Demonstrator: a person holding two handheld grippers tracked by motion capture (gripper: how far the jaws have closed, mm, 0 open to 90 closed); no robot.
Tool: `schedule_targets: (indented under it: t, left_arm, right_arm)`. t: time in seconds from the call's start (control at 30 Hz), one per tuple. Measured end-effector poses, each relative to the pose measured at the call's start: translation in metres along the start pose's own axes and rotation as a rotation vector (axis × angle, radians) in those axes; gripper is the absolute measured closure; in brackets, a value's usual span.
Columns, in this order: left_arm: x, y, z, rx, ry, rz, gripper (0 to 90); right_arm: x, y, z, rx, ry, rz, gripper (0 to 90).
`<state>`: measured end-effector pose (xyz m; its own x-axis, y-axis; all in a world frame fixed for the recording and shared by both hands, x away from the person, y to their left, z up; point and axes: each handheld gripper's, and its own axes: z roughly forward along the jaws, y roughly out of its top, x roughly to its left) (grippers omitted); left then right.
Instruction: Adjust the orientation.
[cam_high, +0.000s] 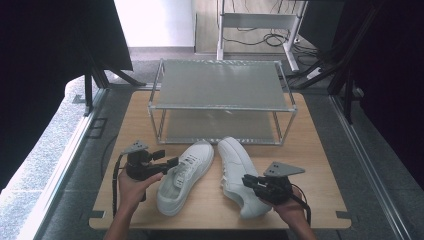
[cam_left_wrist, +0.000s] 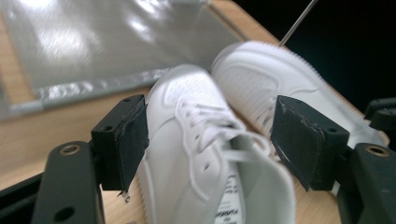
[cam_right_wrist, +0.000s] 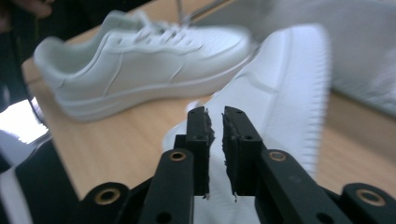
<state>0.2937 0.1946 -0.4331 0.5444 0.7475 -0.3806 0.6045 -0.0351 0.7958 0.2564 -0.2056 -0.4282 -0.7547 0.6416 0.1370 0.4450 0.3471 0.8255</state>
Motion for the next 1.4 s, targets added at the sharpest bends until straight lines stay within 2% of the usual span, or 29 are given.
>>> schedule_targets:
  t: [0.03, 0.07, 0.1, 0.23, 0.33, 0.37, 0.5, 0.57, 0.63, 0.7, 0.87, 1.03, 1.1, 1.17, 1.2, 1.23, 1.3, 1.33, 1.37, 1.4]
  left_arm:
    - [0.000, -0.001, -0.001, 0.002, 0.010, 0.001, 27.9]
    - [0.000, -0.001, -0.001, 0.001, 0.011, 0.003, 27.9]
    - [-0.001, -0.001, -0.002, -0.001, 0.011, 0.003, 27.9]
    - [0.000, -0.002, -0.004, 0.005, 0.010, 0.002, 27.9]
    - [0.001, -0.003, -0.004, 0.015, 0.022, -0.008, 27.4]
    - [0.003, -0.003, -0.005, 0.024, 0.025, -0.013, 27.4]
    - [0.005, -0.004, -0.004, 0.041, 0.024, -0.025, 27.4]
    - [0.005, -0.005, -0.002, 0.071, 0.032, -0.033, 27.5]
    - [0.005, -0.005, -0.002, 0.072, 0.035, -0.029, 27.5]
    - [0.004, -0.005, -0.003, 0.068, 0.032, -0.027, 27.8]
    - [0.004, -0.004, -0.005, 0.059, 0.028, -0.025, 29.0]
    - [0.003, -0.003, -0.006, 0.067, 0.045, -0.022, 28.9]
    - [0.003, -0.003, -0.008, 0.060, 0.040, -0.025, 28.9]
    - [0.003, -0.002, -0.009, 0.059, 0.036, -0.025, 28.9]
    - [0.003, -0.002, -0.009, 0.059, 0.036, -0.025, 28.9]
    - [0.002, -0.002, -0.009, 0.060, 0.028, -0.033, 28.9]
    - [0.002, -0.002, -0.008, 0.062, 0.024, -0.037, 28.9]
    - [0.002, -0.002, -0.007, 0.069, 0.024, -0.038, 28.9]
    - [0.002, -0.003, -0.006, 0.076, 0.026, -0.039, 28.9]
    - [0.002, -0.003, -0.005, 0.080, 0.027, -0.042, 28.9]
  right_arm:
    - [0.004, -0.001, 0.007, 0.043, 0.022, -0.005, 85.3]
    - [0.004, -0.001, 0.007, 0.043, 0.022, -0.005, 85.3]
    - [0.009, -0.004, 0.012, 0.070, 0.059, -0.007, 86.8]
    - [0.018, -0.007, 0.021, 0.108, 0.082, -0.025, 88.2]
    - [0.027, -0.011, 0.029, 0.152, 0.074, -0.065, 89.1]
    - [0.029, -0.014, 0.033, 0.175, 0.047, -0.085, 90.0]
    - [0.027, -0.015, 0.032, 0.177, 0.045, -0.068, 90.0]
    - [0.022, -0.015, 0.029, 0.170, 0.048, -0.049, 90.0]
    - [0.021, -0.015, 0.029, 0.167, 0.048, -0.047, 90.0]
    - [0.019, -0.015, 0.024, 0.161, 0.018, -0.045, 90.0]
    - [0.016, -0.014, 0.019, 0.156, -0.005, -0.036, 90.0]
    - [0.006, -0.013, 0.011, 0.129, -0.005, -0.009, 90.0]
    - [0.000, -0.013, 0.007, 0.116, 0.003, 0.015, 90.0]
    - [-0.011, -0.013, -0.001, 0.096, -0.018, 0.035, 90.0]
    - [-0.011, -0.013, -0.001, 0.096, -0.018, 0.035, 90.0]
    - [-0.021, -0.015, -0.007, 0.077, -0.025, 0.052, 90.0]
    - [-0.025, -0.016, -0.009, 0.068, -0.024, 0.064, 90.0]
    - [-0.034, -0.018, -0.012, 0.057, -0.021, 0.079, 90.0]
    - [-0.051, -0.023, -0.017, 0.066, -0.001, 0.126, 90.0]
    - [-0.051, -0.023, -0.017, 0.066, -0.001, 0.126, 90.0]
